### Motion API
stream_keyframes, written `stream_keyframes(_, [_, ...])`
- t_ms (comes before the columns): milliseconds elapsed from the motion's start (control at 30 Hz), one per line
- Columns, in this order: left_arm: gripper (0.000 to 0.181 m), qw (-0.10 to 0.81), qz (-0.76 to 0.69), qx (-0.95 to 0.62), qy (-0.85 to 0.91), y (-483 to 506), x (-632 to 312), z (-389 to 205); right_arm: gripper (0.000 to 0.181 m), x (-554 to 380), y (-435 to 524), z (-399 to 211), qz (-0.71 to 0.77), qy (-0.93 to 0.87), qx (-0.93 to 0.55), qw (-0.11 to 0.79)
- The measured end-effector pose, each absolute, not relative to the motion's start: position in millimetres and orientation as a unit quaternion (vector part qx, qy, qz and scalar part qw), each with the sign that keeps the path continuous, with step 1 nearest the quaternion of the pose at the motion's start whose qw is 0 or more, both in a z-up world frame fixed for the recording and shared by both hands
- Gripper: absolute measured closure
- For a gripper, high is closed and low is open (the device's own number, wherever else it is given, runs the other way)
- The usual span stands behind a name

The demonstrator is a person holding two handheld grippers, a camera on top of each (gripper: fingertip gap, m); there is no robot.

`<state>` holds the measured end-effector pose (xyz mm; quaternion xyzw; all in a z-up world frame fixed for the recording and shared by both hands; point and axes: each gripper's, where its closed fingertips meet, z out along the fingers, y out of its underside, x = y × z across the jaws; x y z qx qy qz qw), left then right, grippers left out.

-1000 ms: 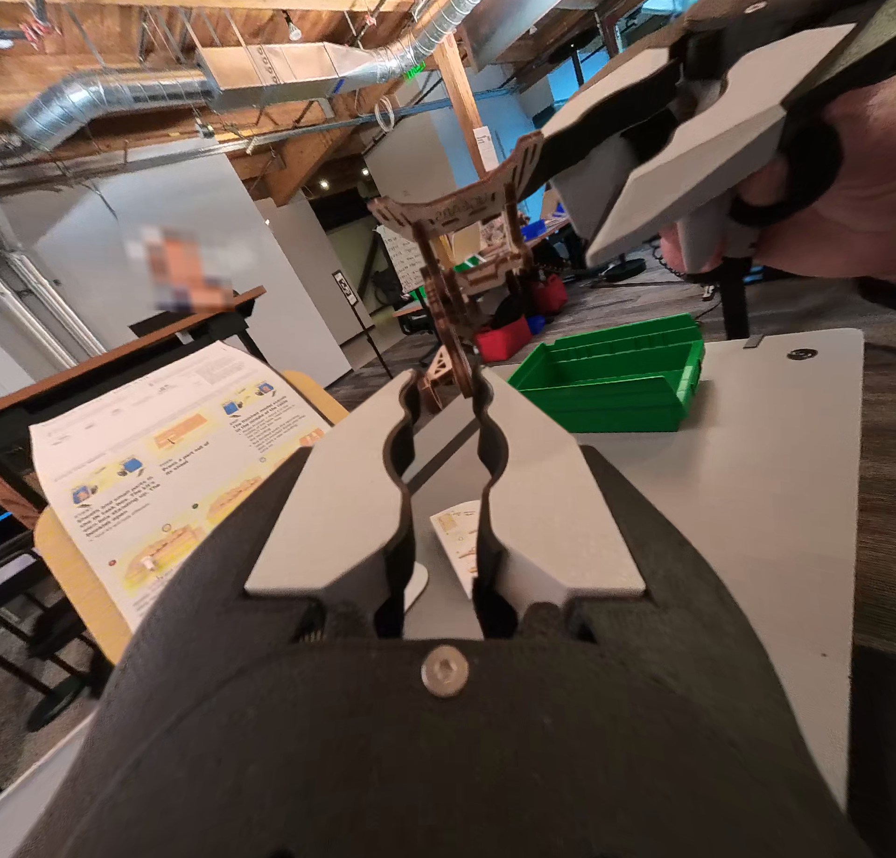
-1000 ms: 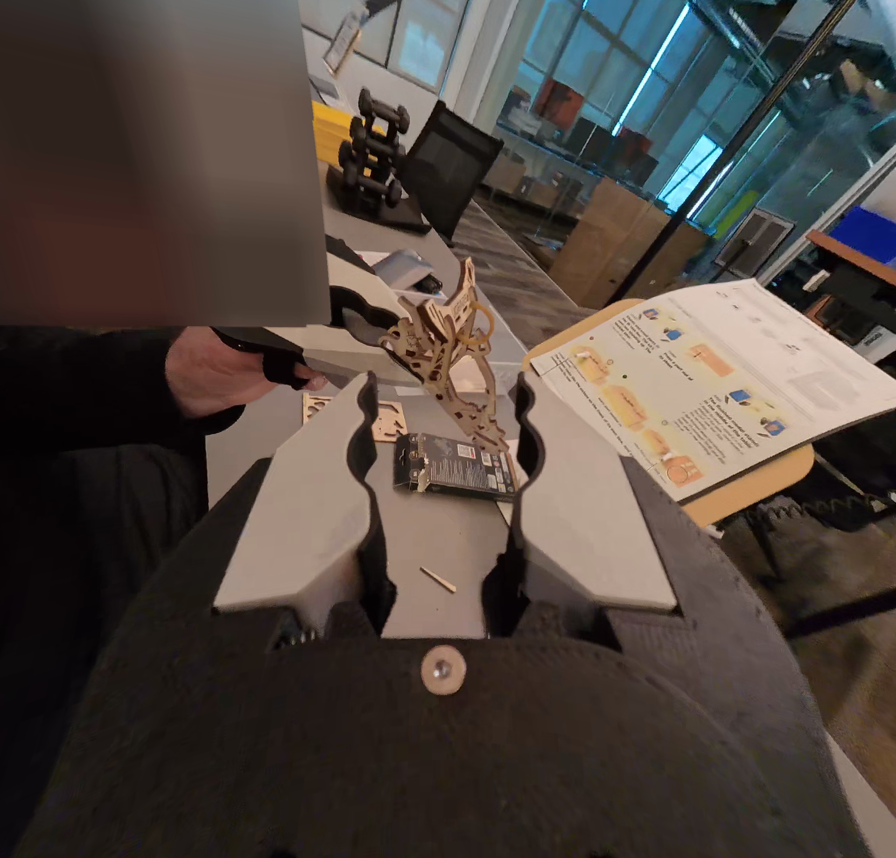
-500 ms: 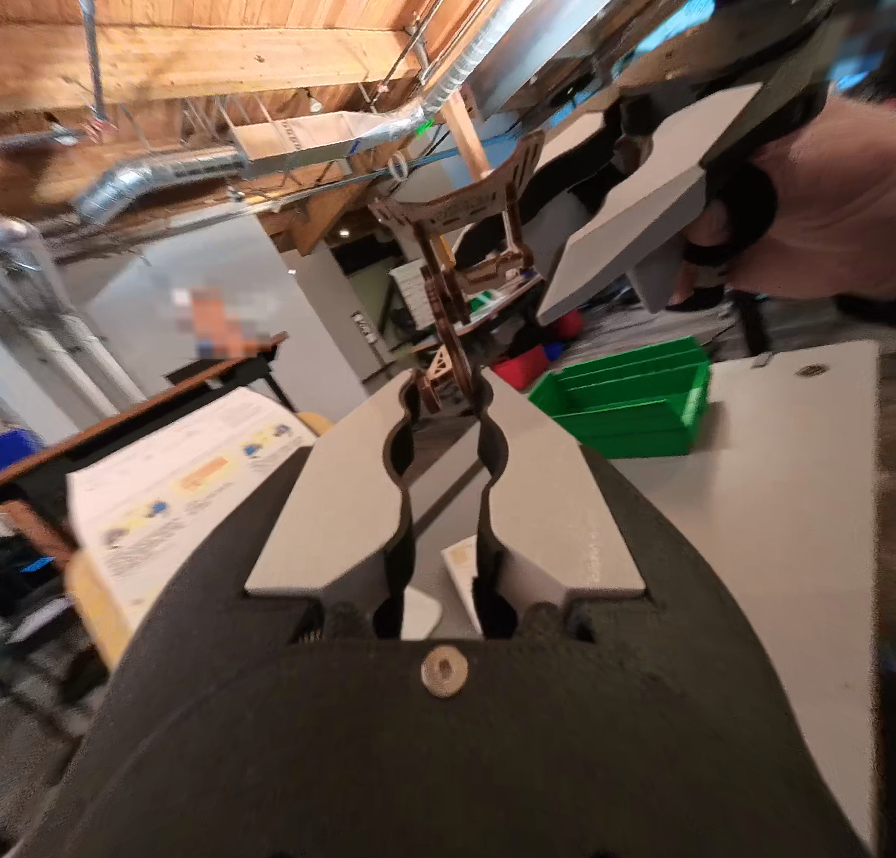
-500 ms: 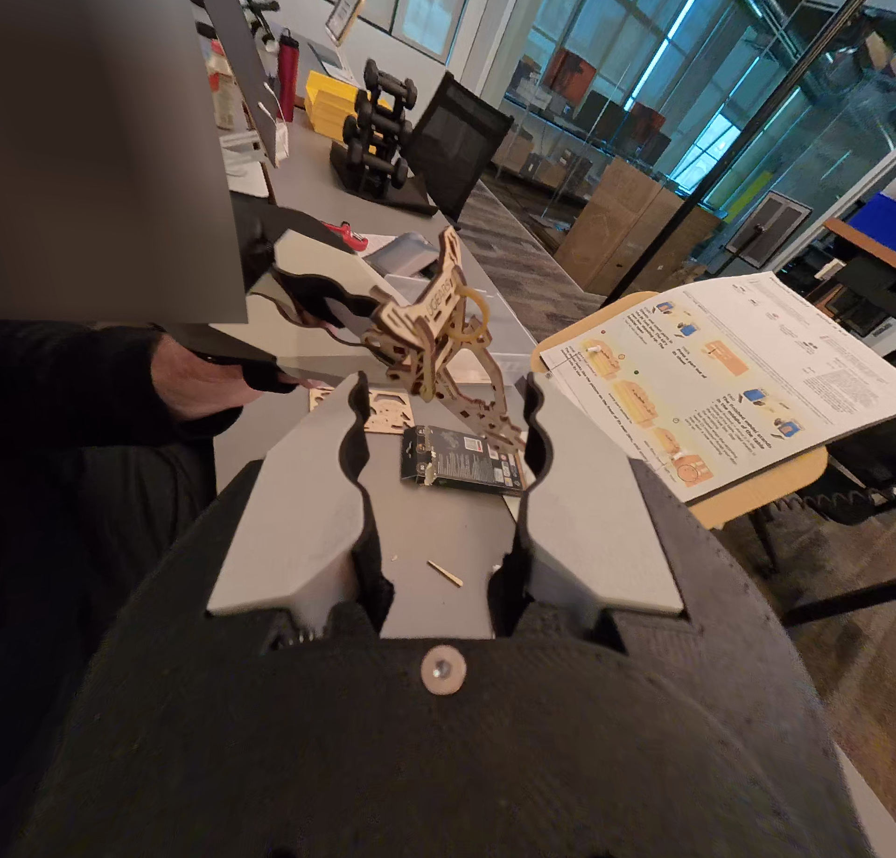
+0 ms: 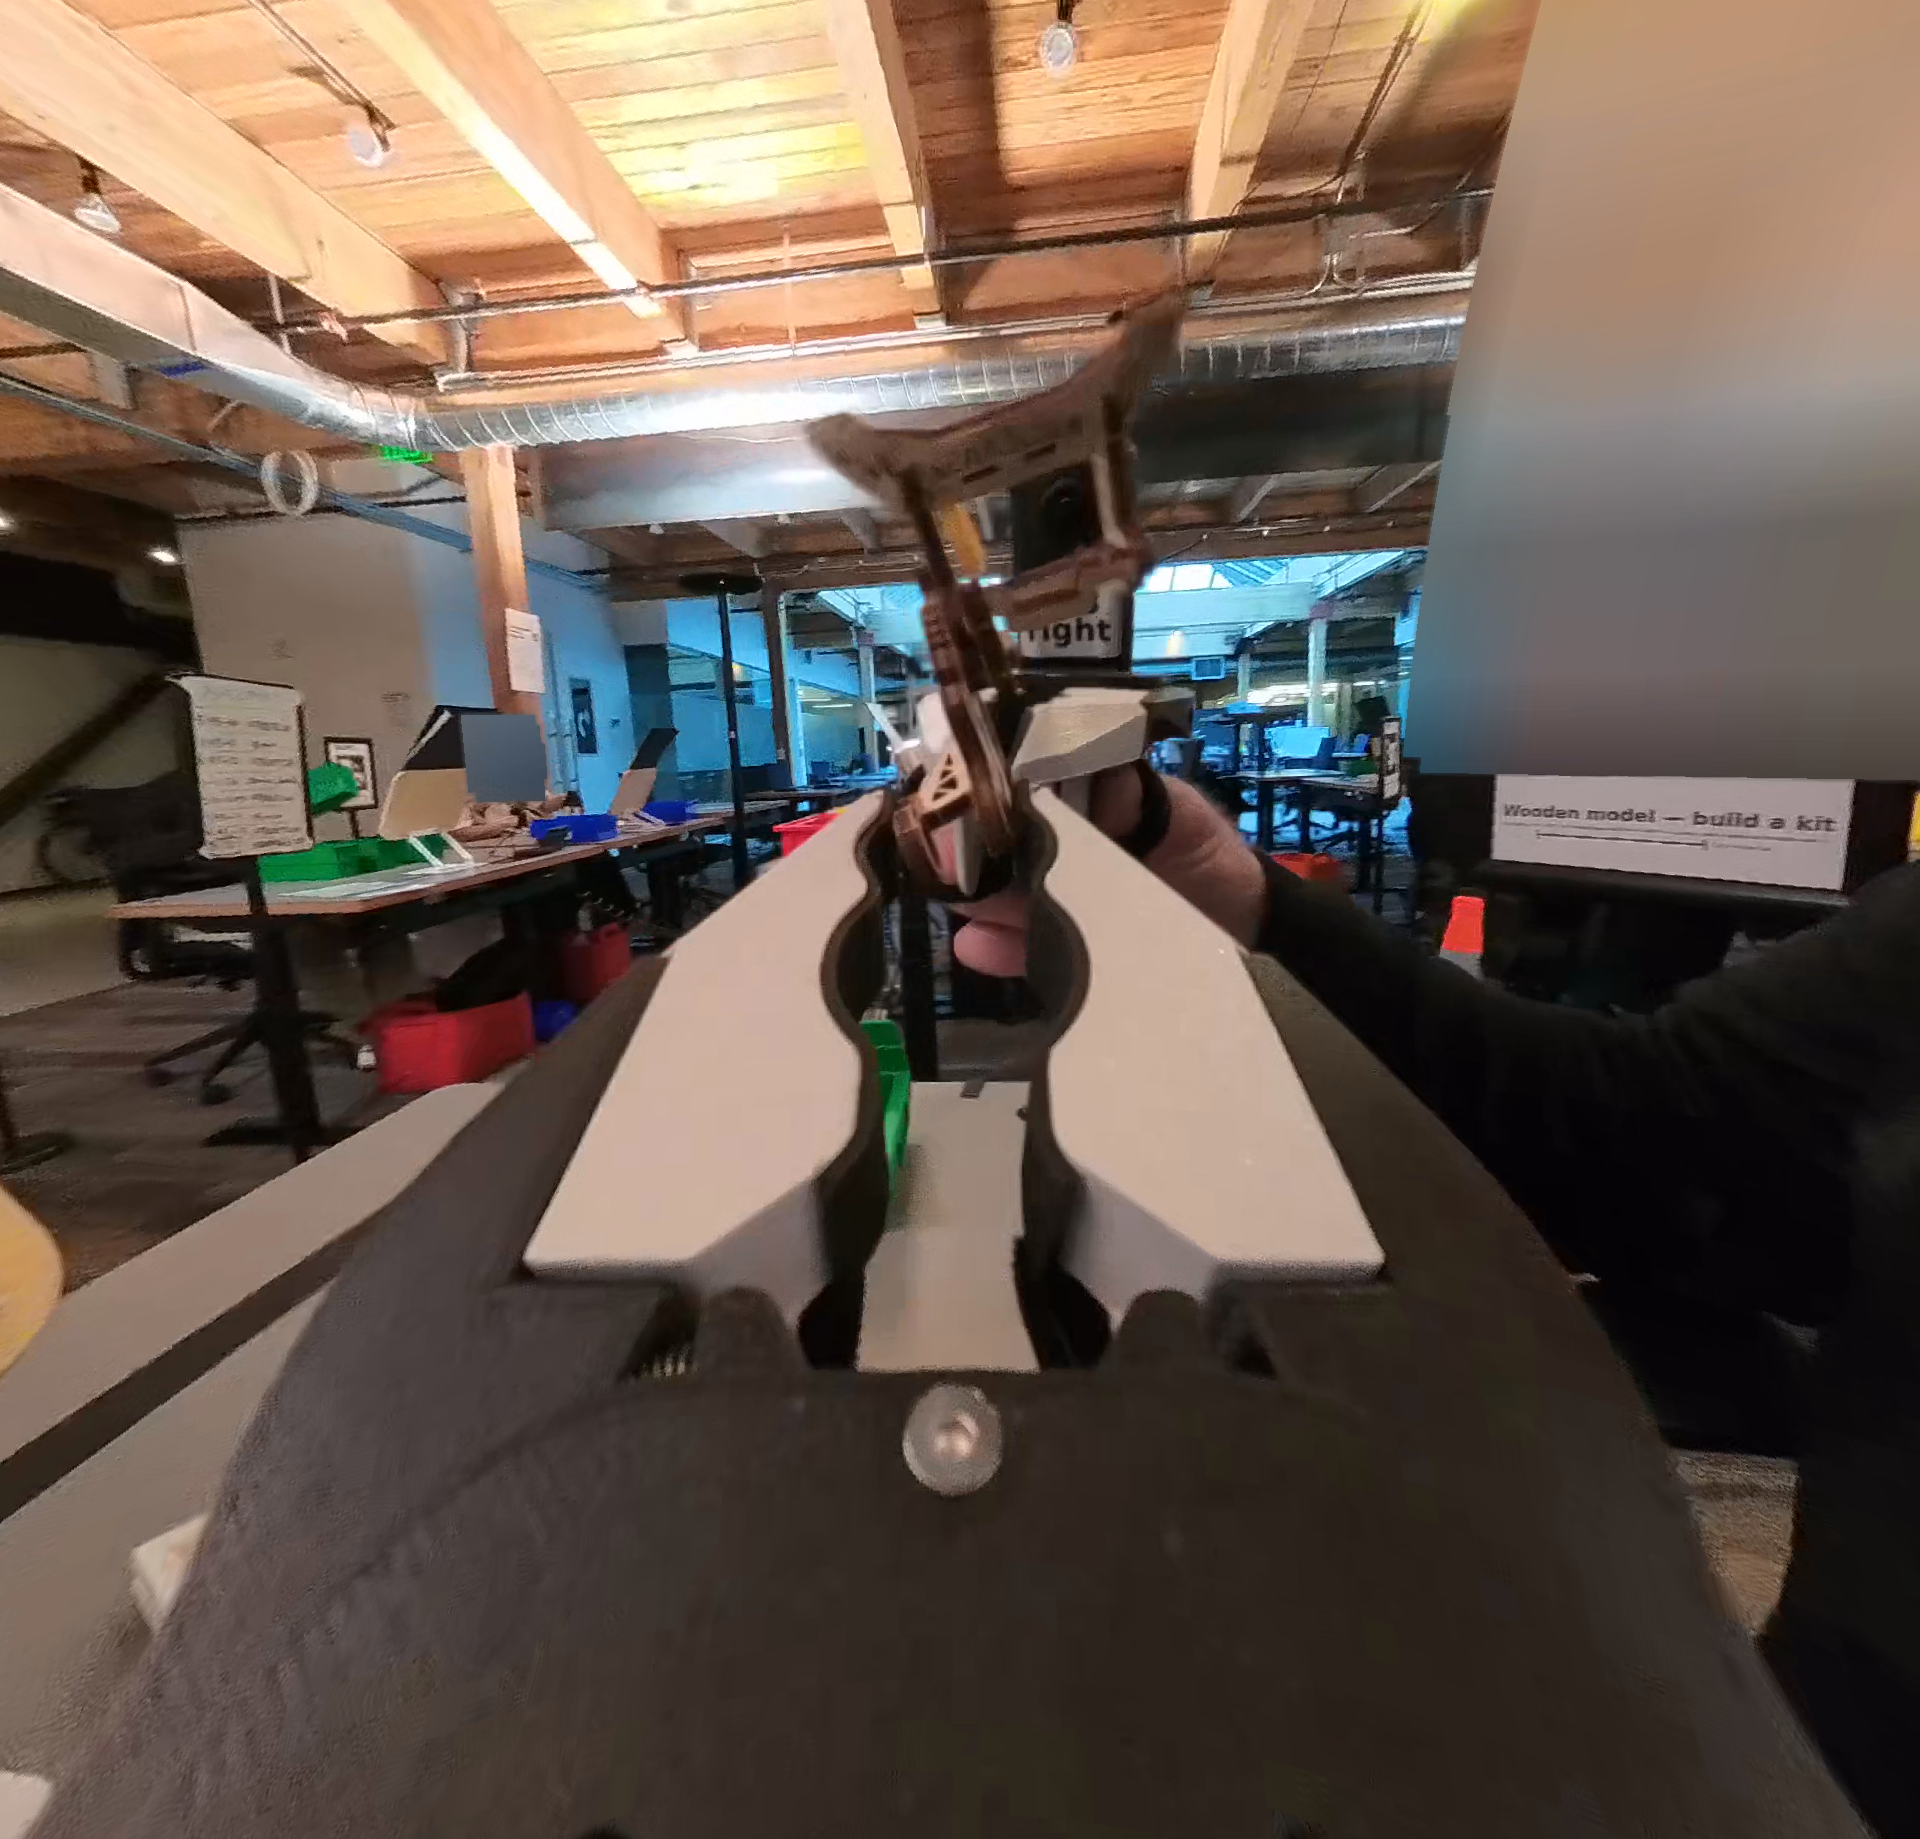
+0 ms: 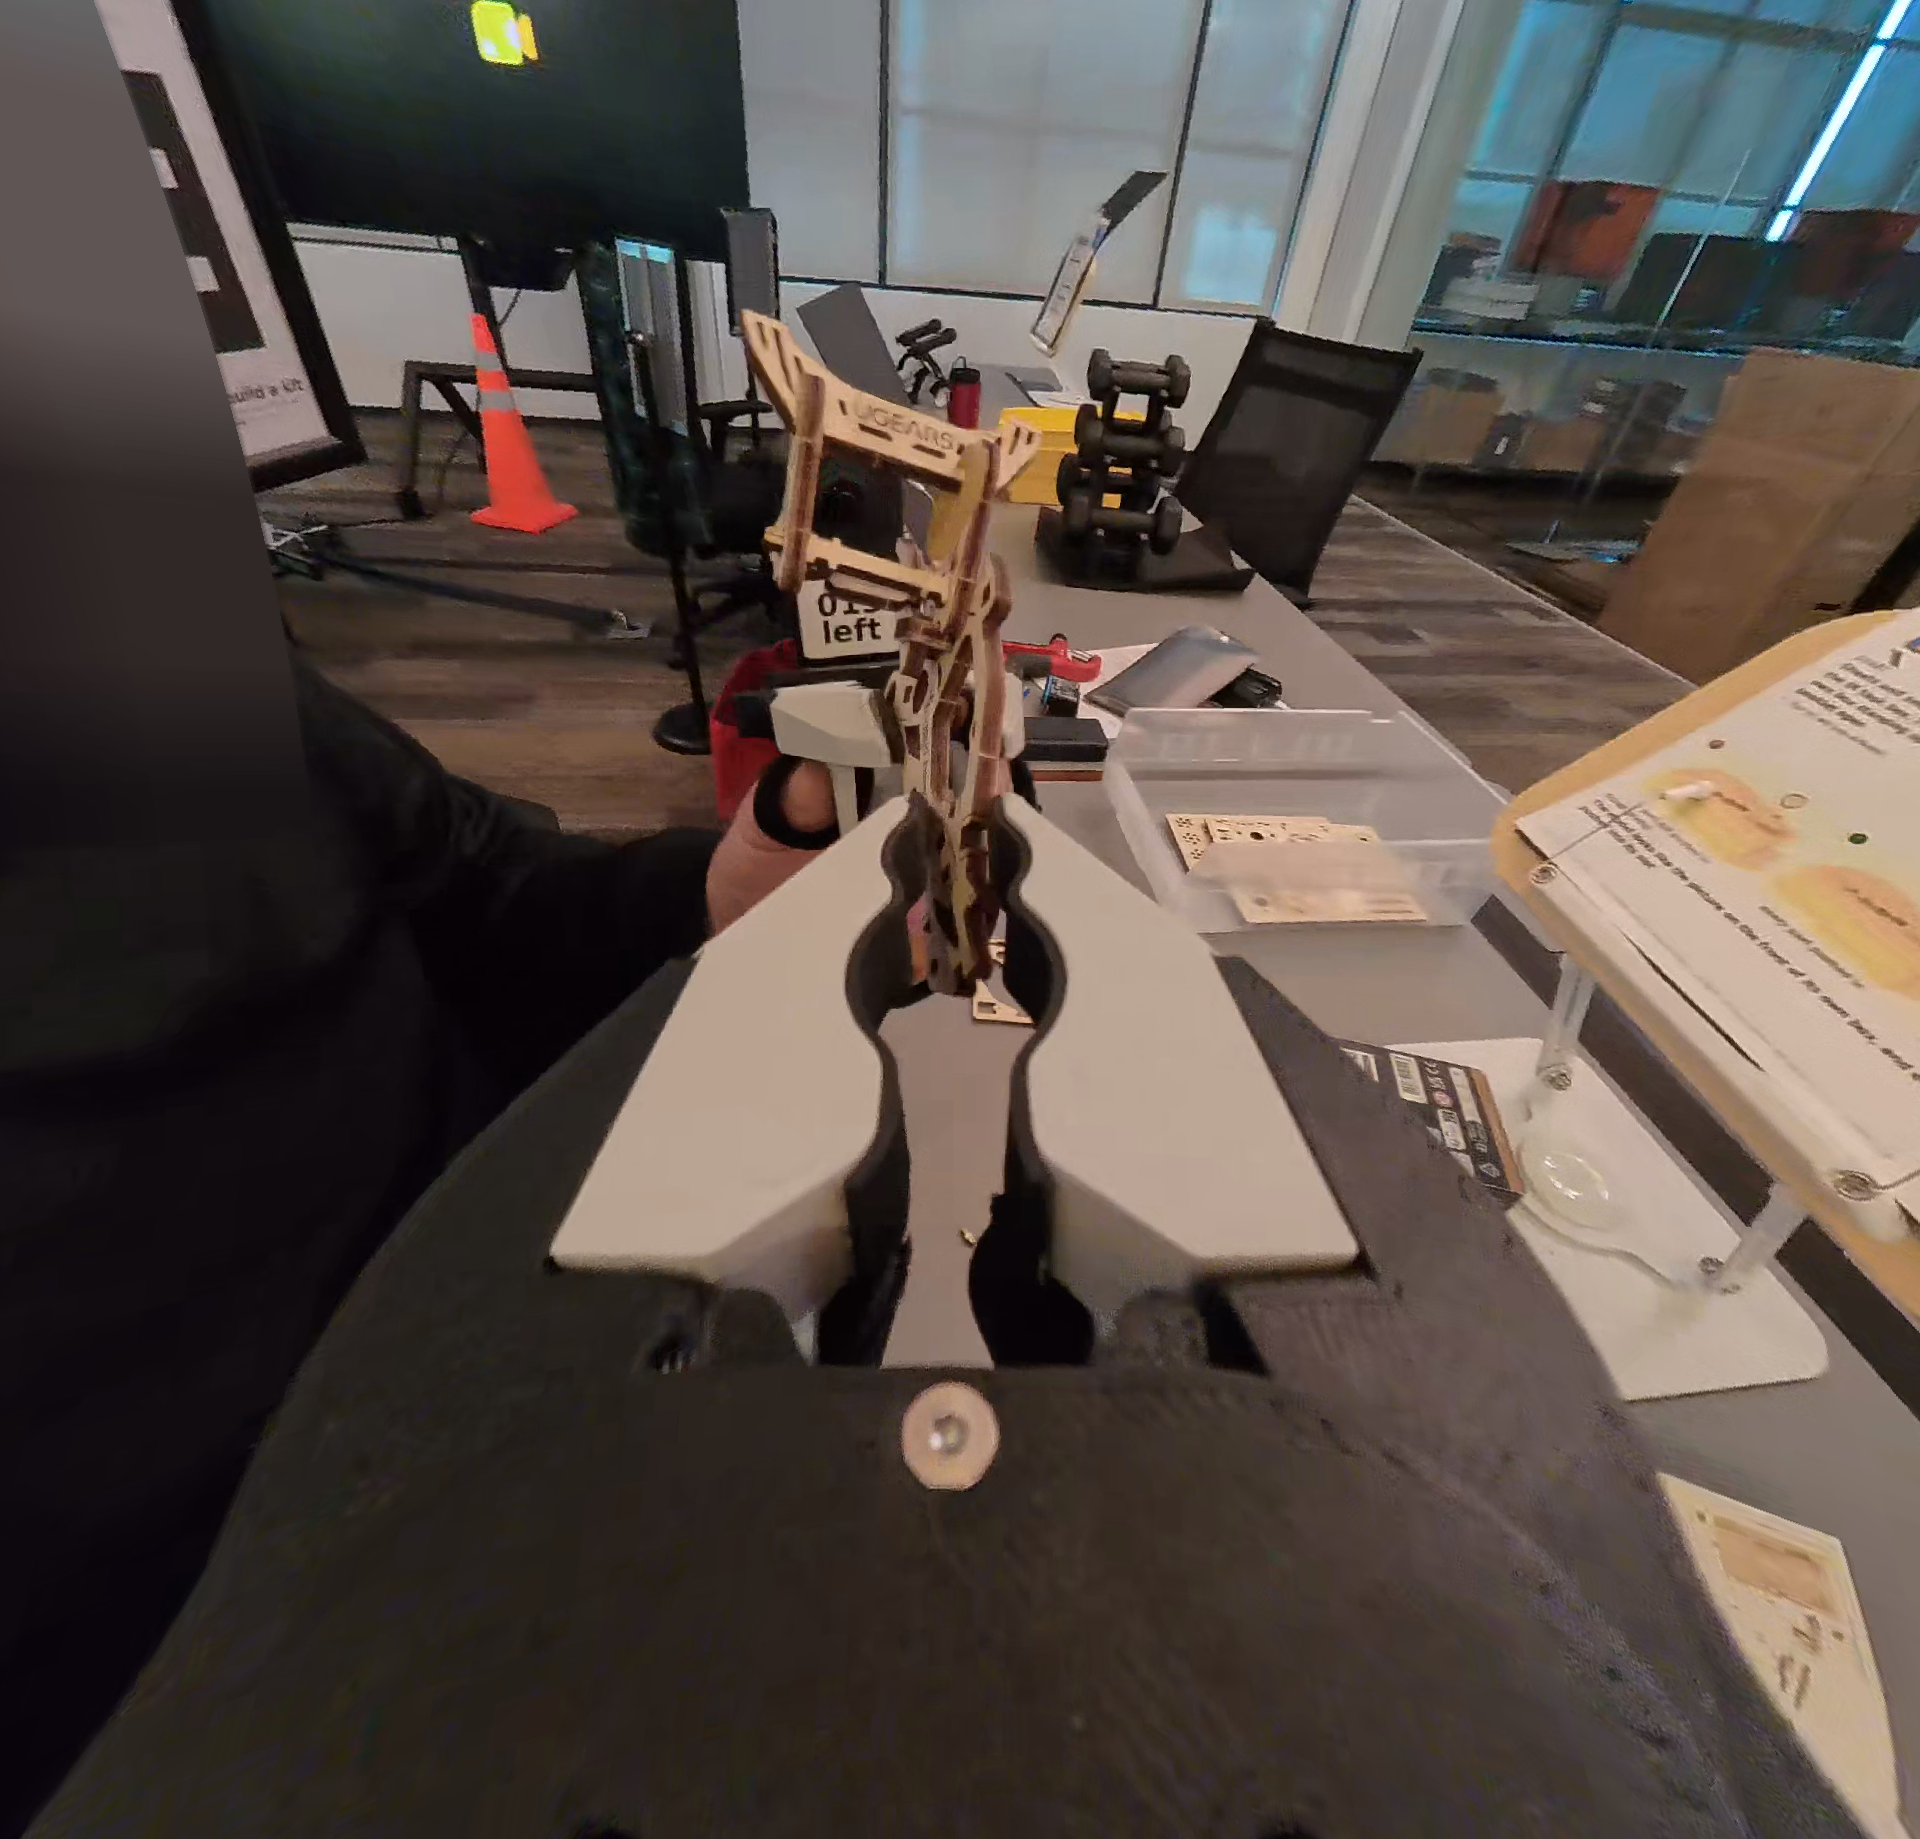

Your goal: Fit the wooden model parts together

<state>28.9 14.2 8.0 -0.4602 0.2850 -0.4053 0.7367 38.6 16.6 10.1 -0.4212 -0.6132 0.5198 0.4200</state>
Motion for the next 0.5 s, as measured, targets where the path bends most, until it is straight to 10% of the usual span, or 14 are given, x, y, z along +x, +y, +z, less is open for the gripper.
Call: stream_keyframes(500, [0.131,0.737,-0.408,-0.477,0.252,16,-22,-3,0.181,47,34,14,0.162,-0.632,-0.410,0.637])
